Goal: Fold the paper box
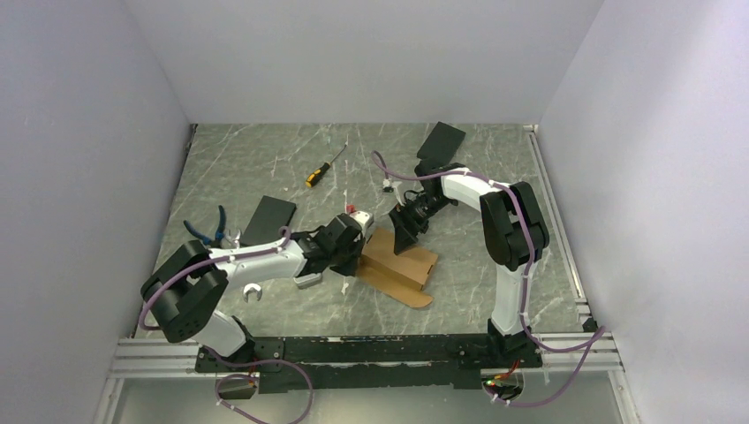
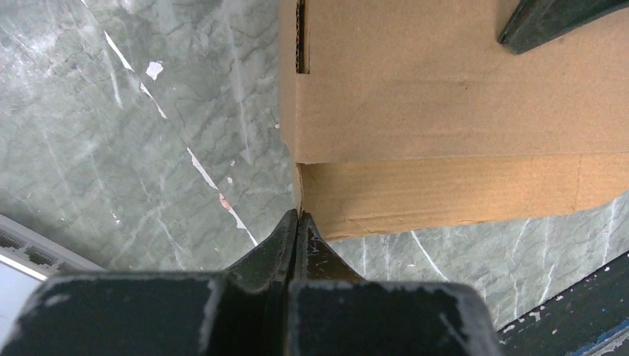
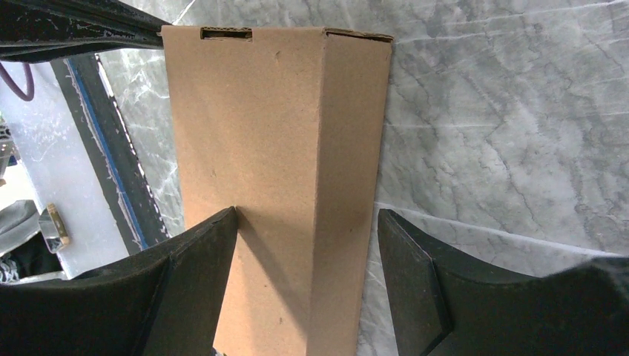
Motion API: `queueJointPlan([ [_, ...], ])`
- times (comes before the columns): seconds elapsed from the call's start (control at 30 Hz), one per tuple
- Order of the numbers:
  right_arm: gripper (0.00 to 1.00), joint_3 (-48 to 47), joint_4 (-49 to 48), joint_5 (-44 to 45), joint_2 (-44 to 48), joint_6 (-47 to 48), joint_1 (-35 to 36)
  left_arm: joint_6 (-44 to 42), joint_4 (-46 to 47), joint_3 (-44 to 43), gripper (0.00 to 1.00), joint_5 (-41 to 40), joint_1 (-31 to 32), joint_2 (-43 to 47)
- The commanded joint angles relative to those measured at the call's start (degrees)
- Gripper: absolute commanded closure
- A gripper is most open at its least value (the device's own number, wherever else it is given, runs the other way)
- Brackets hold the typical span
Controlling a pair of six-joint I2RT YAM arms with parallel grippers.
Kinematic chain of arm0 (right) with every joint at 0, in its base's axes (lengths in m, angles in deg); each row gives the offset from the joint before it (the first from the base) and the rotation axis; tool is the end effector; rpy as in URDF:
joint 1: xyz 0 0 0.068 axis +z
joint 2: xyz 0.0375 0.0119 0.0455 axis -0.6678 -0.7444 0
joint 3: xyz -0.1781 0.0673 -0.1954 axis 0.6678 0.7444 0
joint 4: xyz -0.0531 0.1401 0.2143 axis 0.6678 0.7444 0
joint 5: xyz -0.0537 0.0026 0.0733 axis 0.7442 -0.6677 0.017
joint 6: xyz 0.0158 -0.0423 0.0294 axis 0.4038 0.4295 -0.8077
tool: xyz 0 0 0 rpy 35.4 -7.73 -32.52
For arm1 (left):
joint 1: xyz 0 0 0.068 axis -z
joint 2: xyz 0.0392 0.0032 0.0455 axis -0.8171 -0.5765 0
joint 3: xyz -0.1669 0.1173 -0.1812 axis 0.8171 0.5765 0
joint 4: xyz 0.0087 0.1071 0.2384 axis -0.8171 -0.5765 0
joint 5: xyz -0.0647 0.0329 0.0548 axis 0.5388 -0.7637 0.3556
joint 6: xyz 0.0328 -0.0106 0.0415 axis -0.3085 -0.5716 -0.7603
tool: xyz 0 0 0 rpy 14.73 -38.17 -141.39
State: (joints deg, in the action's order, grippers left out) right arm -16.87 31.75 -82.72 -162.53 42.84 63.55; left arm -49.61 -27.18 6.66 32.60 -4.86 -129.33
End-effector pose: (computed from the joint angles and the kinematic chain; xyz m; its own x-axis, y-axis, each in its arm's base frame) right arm 0.3320 0.1596 0.1531 -0.6390 -0.6378 -0.4300 -0.7345 0.3399 0.5873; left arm 0.1903 -0.2234 0.1760 -0.7772 0.2655 -0.5705 0.4574 0.8610 -0.2224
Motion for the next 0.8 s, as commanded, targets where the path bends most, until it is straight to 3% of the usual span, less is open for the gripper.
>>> queueJointPlan([
  [0.0,0.28,-1.28,-2.57,2.84,-1.41,1.74,0.83,-0.48,-1.42,-3.8,0.98,-1.56,0.34,0.18],
  [0.5,0.28,-1.19,-2.81,3.07,-1.41,1.4,1.07,-0.34,-5.13,-12.91,0.97,-5.63,-0.16,-4.65],
  [0.77,0.28,-1.1,-3.31,3.88,-1.32,0.8,1.12,3.0,-3.74,-9.66,0.78,-3.77,-0.37,-0.74],
])
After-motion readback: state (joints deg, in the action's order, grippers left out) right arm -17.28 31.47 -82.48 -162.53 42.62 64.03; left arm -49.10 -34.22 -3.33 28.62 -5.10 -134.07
